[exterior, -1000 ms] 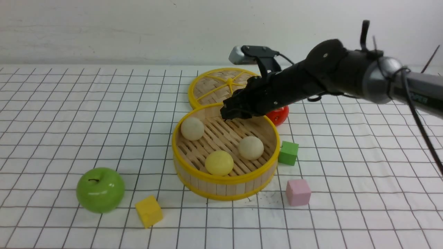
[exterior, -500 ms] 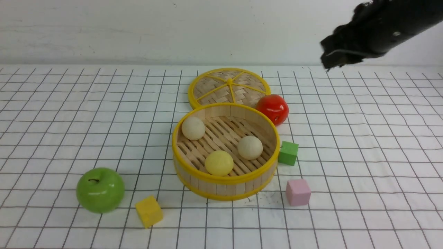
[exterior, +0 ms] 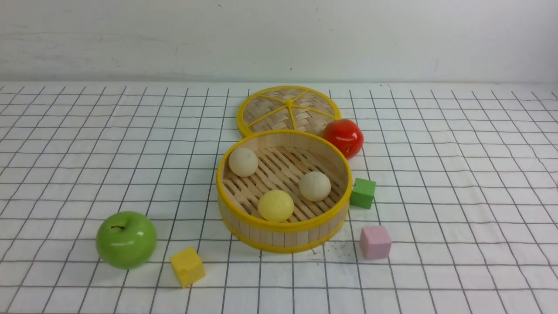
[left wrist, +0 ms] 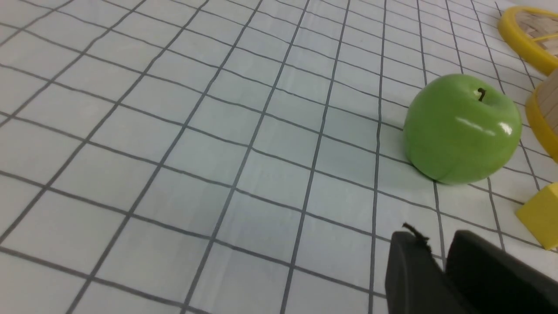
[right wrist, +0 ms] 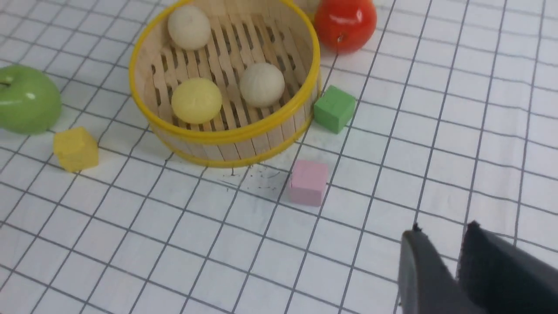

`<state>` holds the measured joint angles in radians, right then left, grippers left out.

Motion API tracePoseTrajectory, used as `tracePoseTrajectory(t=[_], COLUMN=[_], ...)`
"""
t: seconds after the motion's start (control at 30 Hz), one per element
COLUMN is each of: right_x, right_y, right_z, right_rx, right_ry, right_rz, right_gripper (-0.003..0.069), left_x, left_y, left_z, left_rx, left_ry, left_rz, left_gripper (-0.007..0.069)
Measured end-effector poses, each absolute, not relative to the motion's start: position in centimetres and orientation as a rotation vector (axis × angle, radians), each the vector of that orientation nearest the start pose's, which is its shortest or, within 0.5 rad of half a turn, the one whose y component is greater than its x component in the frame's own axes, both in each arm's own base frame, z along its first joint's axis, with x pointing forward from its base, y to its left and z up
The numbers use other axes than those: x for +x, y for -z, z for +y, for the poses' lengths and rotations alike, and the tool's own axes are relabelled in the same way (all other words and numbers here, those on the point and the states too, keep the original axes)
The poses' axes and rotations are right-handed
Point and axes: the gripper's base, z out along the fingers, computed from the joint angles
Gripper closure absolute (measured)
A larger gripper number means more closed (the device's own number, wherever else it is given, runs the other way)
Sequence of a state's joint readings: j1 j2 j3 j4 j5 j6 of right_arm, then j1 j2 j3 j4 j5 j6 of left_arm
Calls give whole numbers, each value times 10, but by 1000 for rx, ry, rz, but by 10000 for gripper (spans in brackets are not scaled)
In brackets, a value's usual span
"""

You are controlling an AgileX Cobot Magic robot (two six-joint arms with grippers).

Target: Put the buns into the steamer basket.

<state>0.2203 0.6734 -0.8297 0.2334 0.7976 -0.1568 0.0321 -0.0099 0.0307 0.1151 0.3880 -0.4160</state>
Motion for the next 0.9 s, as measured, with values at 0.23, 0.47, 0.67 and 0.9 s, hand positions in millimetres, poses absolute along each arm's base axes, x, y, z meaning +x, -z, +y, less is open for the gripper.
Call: tracePoseTrajectory(t=[0.23, 0.47, 0.67, 0.9], right_x=[66, 59, 54, 51], right_y=[-327, -311, -302, -297], right_z=[28, 27, 27, 28], right_rx=[-180, -165, -190, -206], right_ry=[-373, -387, -392, -391], right_rz=[1917, 1942, 2053, 2114], right_gripper=[678, 677, 676, 671], left_x=[52, 52, 52, 52], left_y=[-169, -169, -169, -169], left_z=[6, 6, 6, 6], left_rx=[-351, -351, -351, -351], left_ry=[148, 148, 148, 148], left_rz=[1860, 1860, 1860, 1860], left_gripper=[501, 501, 501, 501])
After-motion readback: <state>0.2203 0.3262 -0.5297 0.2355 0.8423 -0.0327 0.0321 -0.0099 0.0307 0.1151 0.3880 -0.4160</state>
